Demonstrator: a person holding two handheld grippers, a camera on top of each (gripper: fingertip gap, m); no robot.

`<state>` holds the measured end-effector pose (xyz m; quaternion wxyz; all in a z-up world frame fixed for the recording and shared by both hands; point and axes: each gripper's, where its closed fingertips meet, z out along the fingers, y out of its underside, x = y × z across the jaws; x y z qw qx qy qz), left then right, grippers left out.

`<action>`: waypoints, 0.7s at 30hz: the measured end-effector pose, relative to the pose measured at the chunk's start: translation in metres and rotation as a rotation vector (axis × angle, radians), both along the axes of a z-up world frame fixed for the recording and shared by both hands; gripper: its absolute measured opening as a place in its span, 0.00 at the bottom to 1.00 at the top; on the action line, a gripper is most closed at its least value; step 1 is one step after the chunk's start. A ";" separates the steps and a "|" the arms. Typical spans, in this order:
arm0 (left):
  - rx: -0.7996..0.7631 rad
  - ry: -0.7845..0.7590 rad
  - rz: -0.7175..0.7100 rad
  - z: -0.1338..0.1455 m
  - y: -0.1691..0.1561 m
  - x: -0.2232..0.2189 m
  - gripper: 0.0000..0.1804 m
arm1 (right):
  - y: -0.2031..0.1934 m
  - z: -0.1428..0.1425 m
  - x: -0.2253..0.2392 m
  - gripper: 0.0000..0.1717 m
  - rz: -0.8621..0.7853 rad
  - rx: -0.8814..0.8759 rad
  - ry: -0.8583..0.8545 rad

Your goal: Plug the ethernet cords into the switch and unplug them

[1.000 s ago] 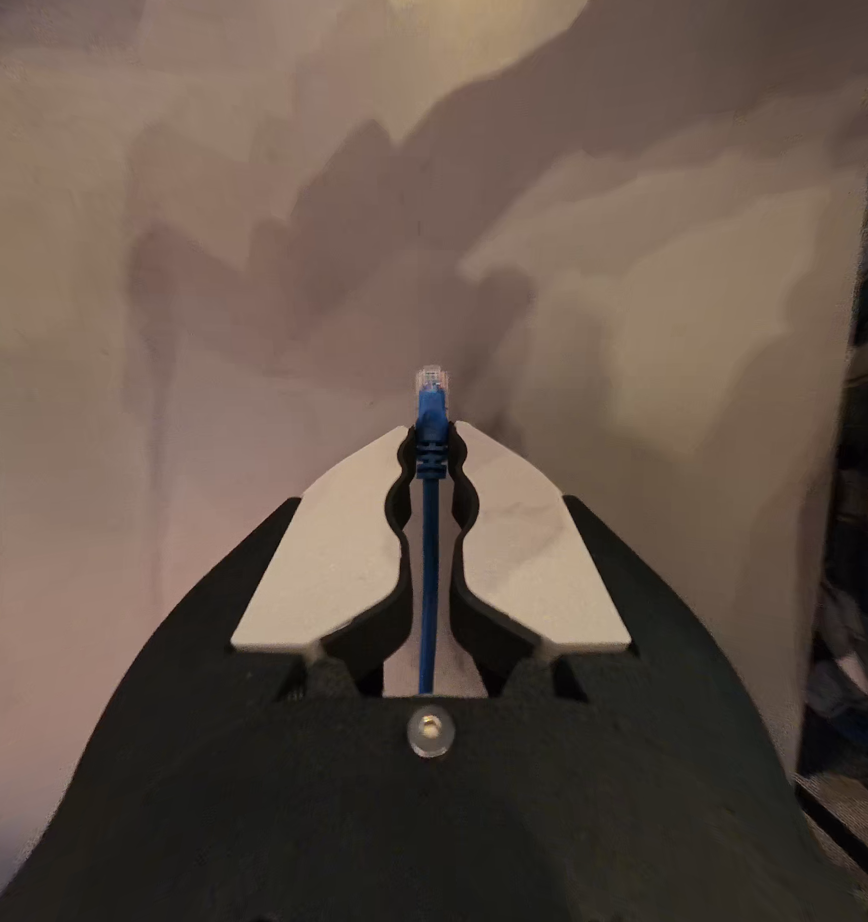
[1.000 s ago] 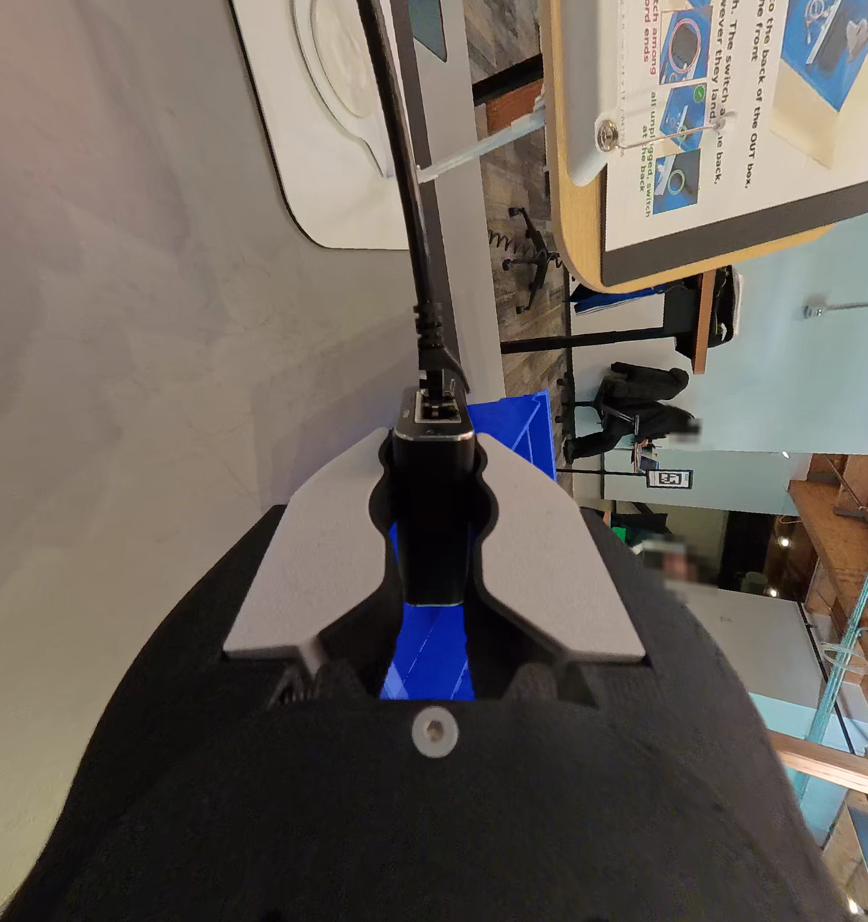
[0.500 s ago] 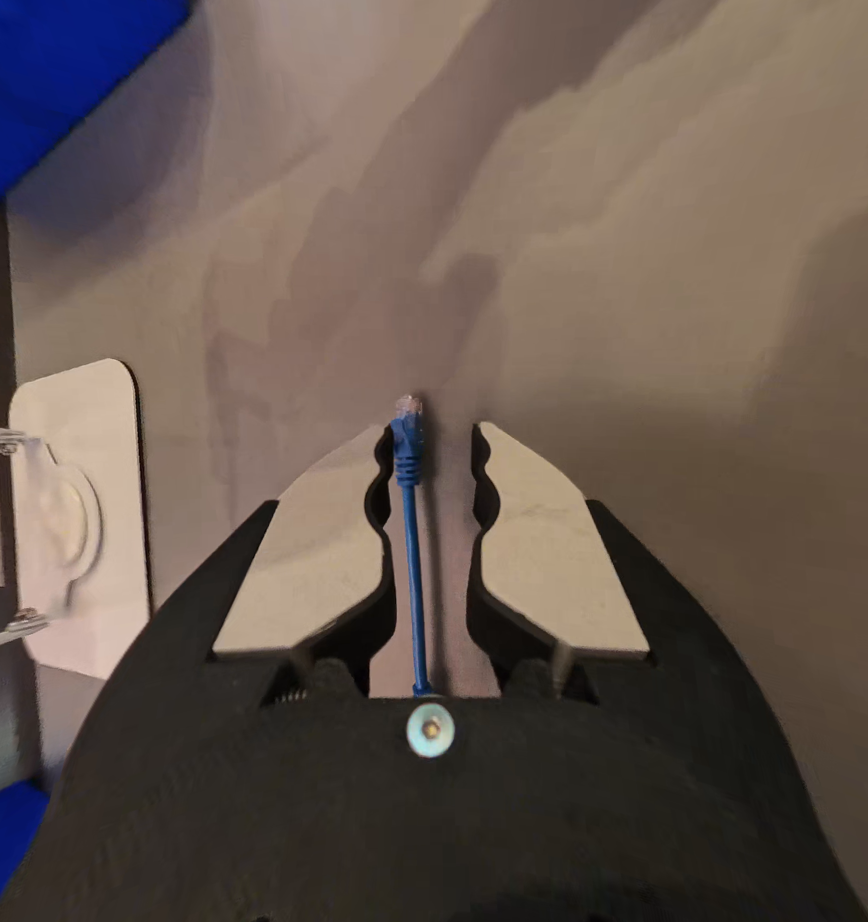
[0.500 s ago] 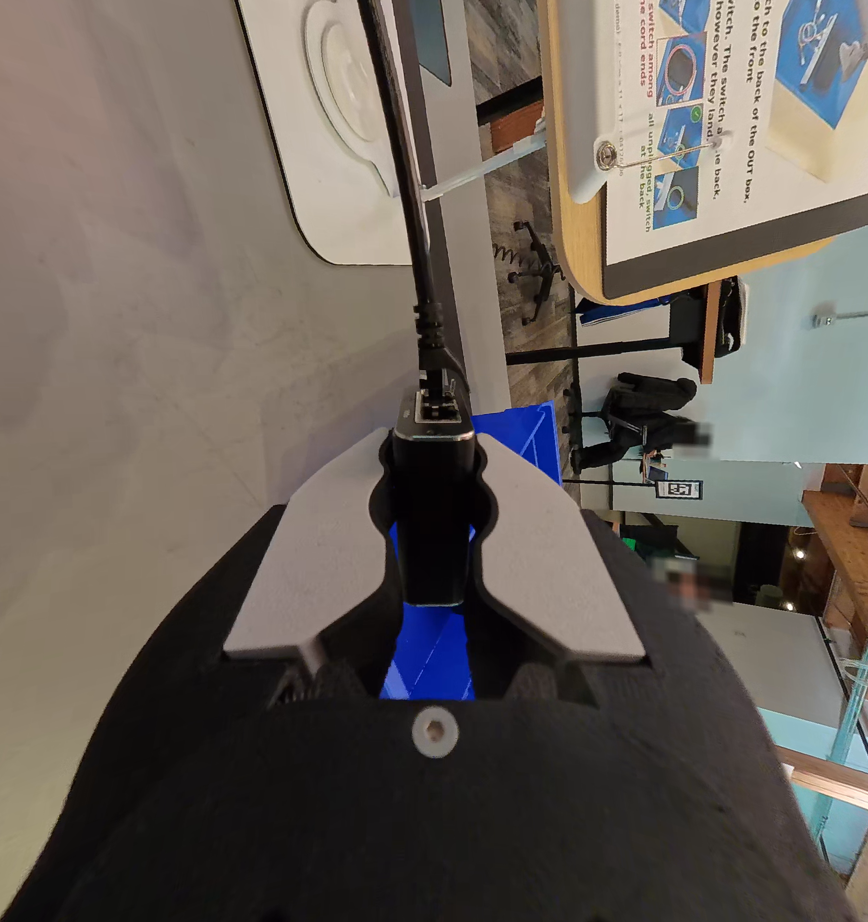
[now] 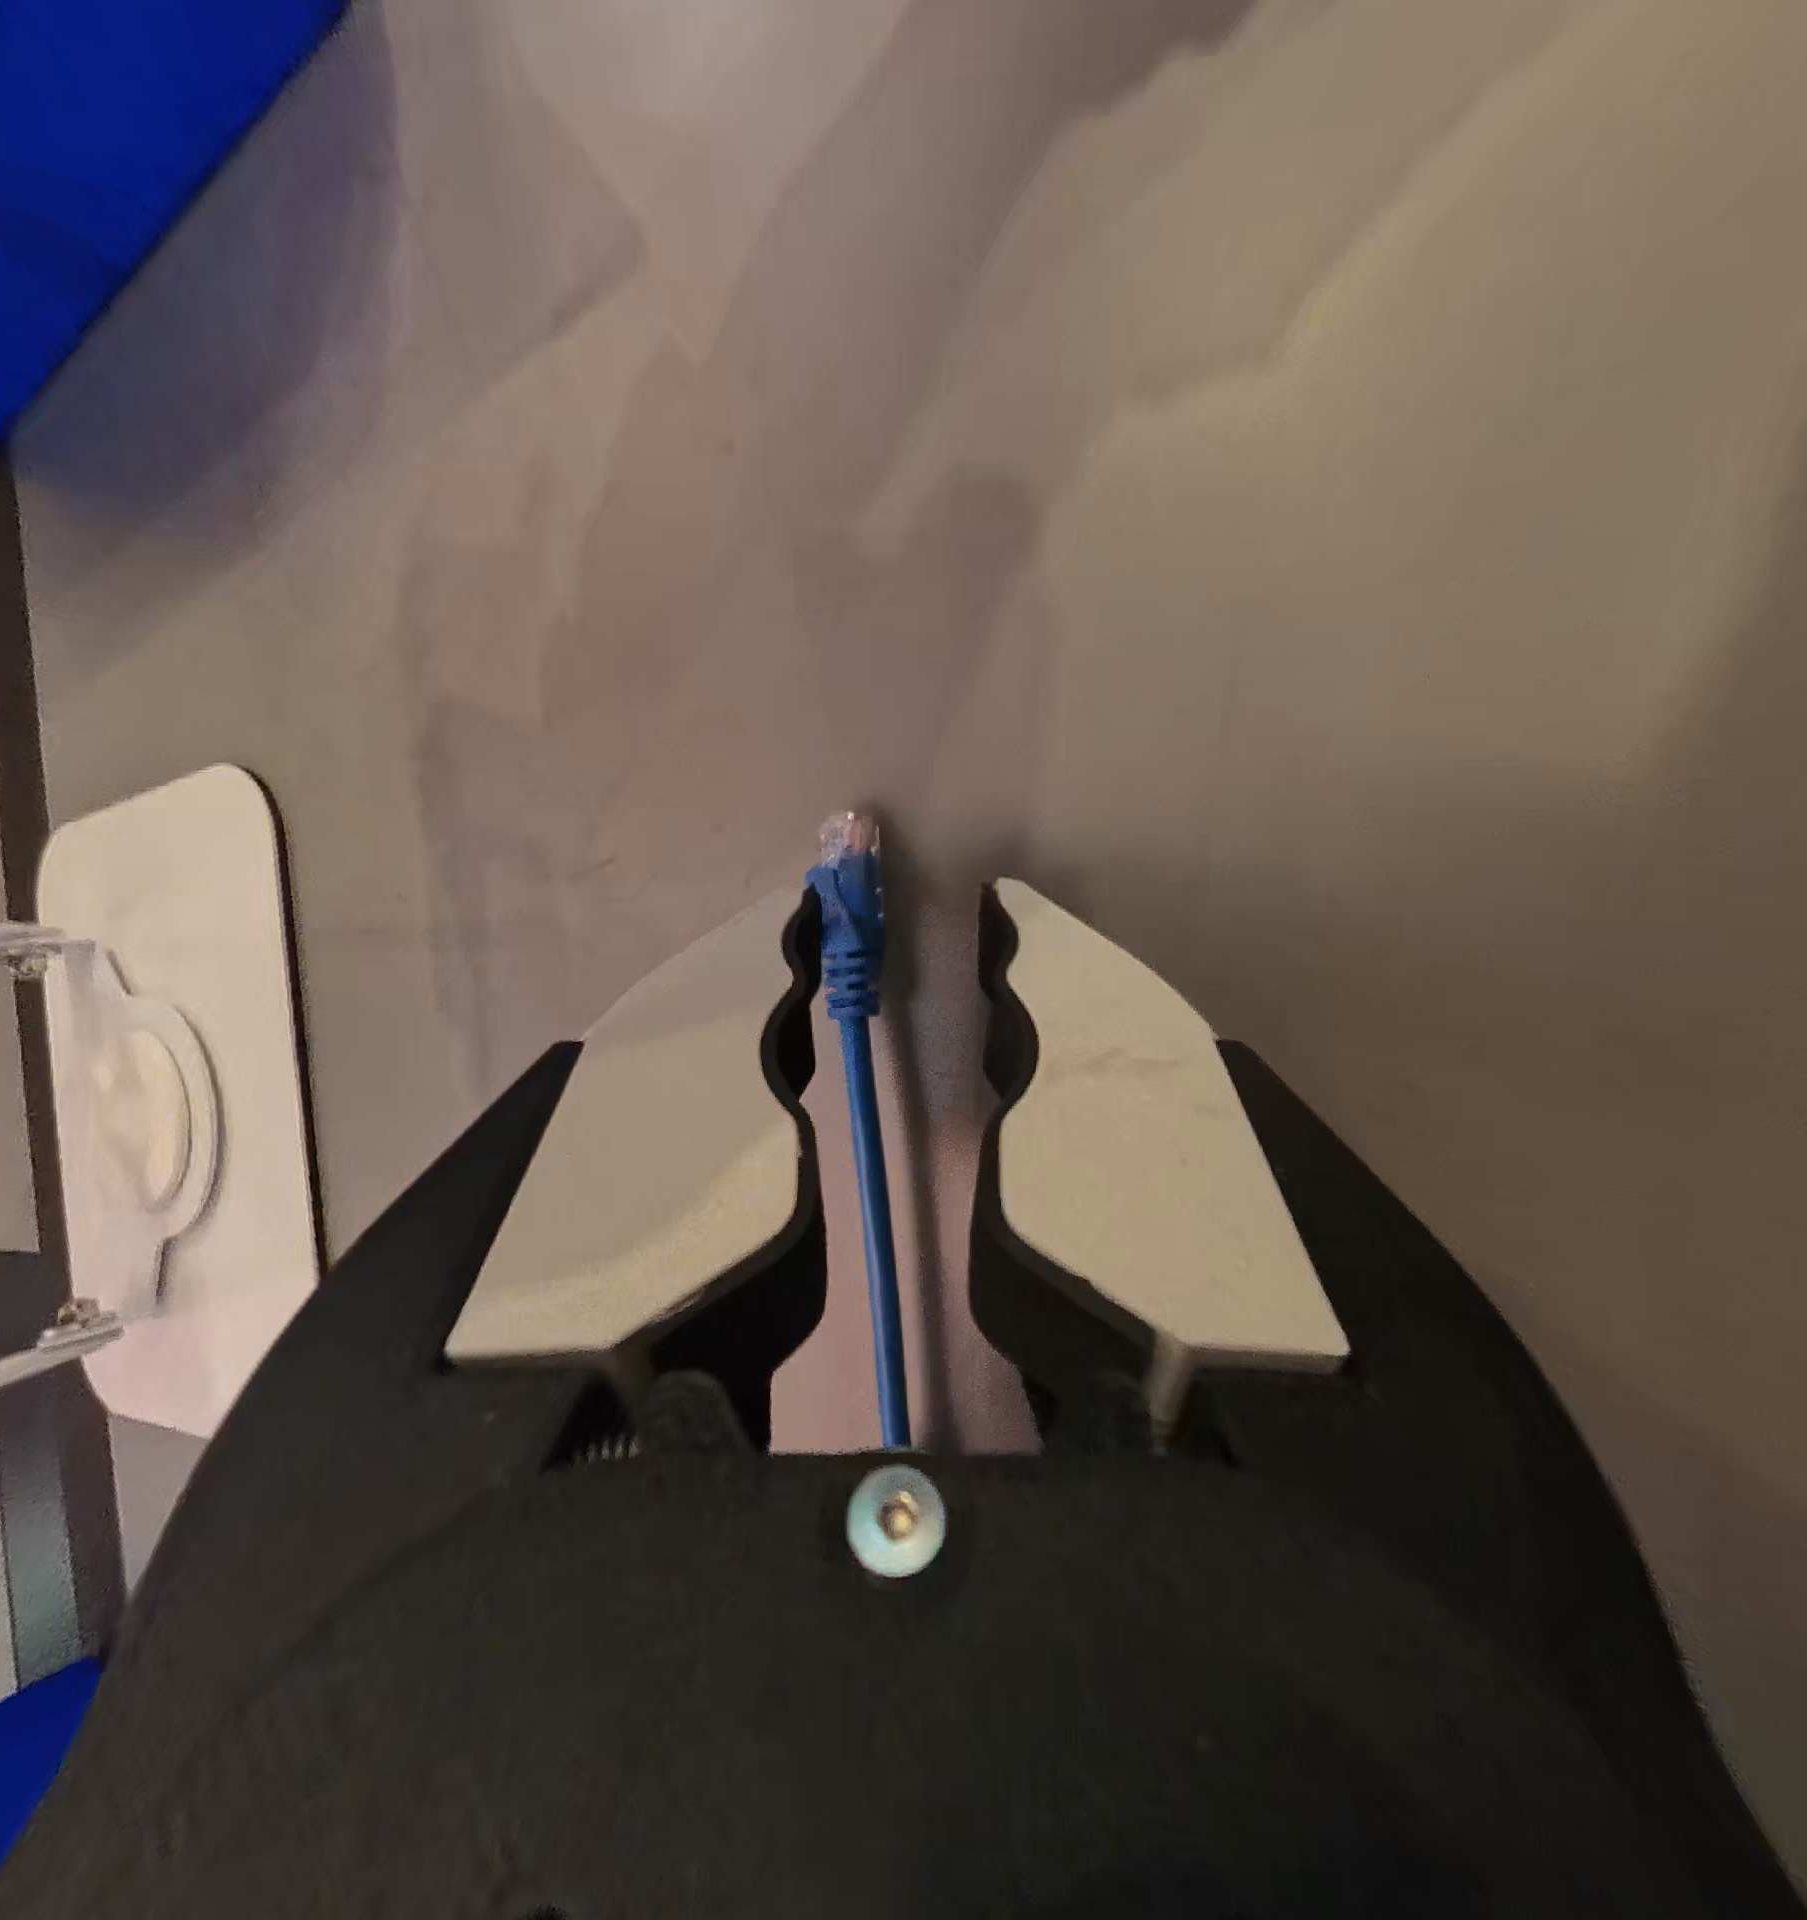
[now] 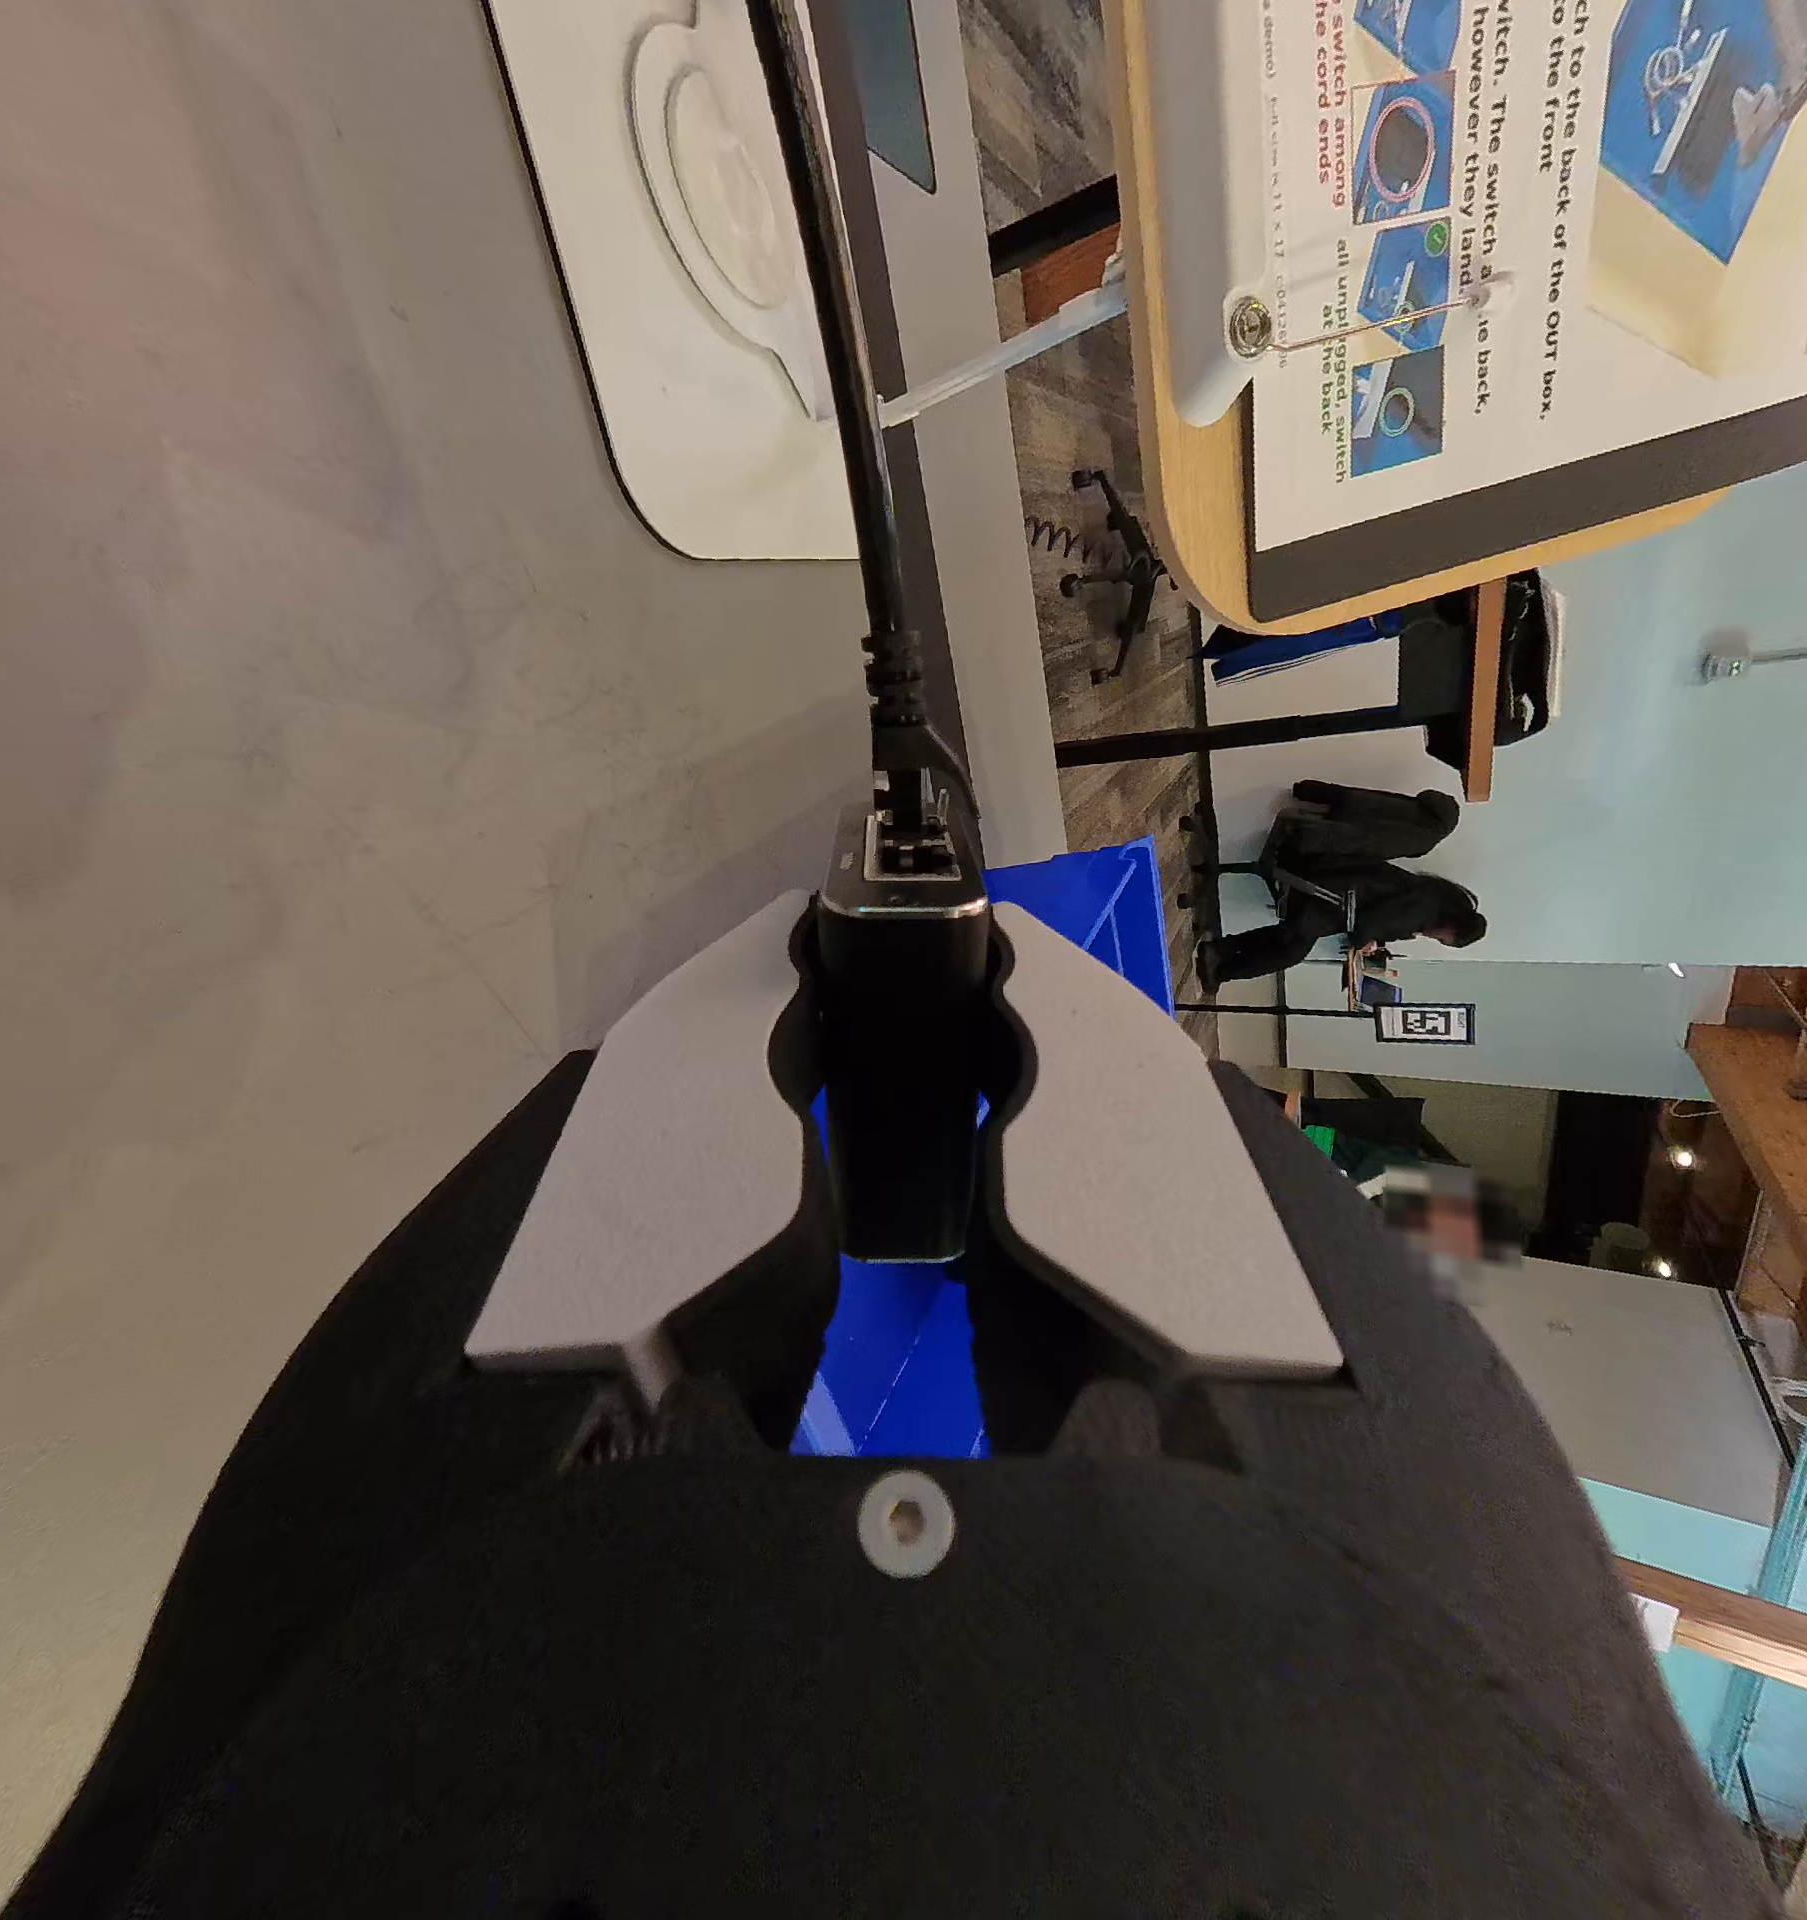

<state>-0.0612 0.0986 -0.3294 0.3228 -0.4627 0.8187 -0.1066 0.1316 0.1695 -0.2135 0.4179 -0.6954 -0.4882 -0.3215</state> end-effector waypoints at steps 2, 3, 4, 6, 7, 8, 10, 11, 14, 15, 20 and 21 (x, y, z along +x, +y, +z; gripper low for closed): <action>-0.010 0.052 0.004 -0.005 -0.001 -0.002 0.16 | 0.000 0.000 0.000 0.15 -0.001 -0.001 0.003; -0.015 0.074 0.018 -0.010 0.002 -0.003 0.17 | 0.000 0.000 0.000 0.15 0.000 -0.002 0.005; -0.033 0.062 0.016 -0.010 0.001 -0.001 0.17 | 0.001 0.000 0.000 0.15 0.000 -0.001 0.006; -0.055 0.062 0.023 -0.010 0.002 -0.001 0.17 | 0.001 0.000 0.000 0.15 0.001 -0.001 0.008; -0.056 0.062 0.022 -0.010 0.002 -0.001 0.17 | 0.000 0.001 0.000 0.15 0.000 0.000 0.009; -0.058 0.063 0.020 -0.010 0.002 0.000 0.16 | 0.000 0.001 0.001 0.15 0.000 0.000 0.010; -0.074 0.068 0.022 -0.010 0.002 -0.001 0.16 | 0.001 0.002 0.001 0.15 0.001 0.000 0.017; -0.080 0.069 0.022 -0.011 0.002 0.000 0.16 | 0.001 0.002 0.001 0.15 0.000 0.000 0.017; -0.101 0.063 0.035 -0.011 0.005 0.001 0.18 | 0.001 0.001 0.000 0.15 0.003 -0.004 0.019; -0.110 0.060 0.039 -0.011 0.007 0.002 0.18 | 0.001 0.001 -0.001 0.15 0.003 -0.005 0.019; -0.120 0.057 0.060 -0.009 0.015 0.006 0.25 | 0.001 0.002 -0.002 0.15 0.006 -0.007 0.022; -0.119 0.059 0.063 -0.009 0.016 0.006 0.26 | 0.001 0.002 -0.002 0.15 0.006 -0.006 0.023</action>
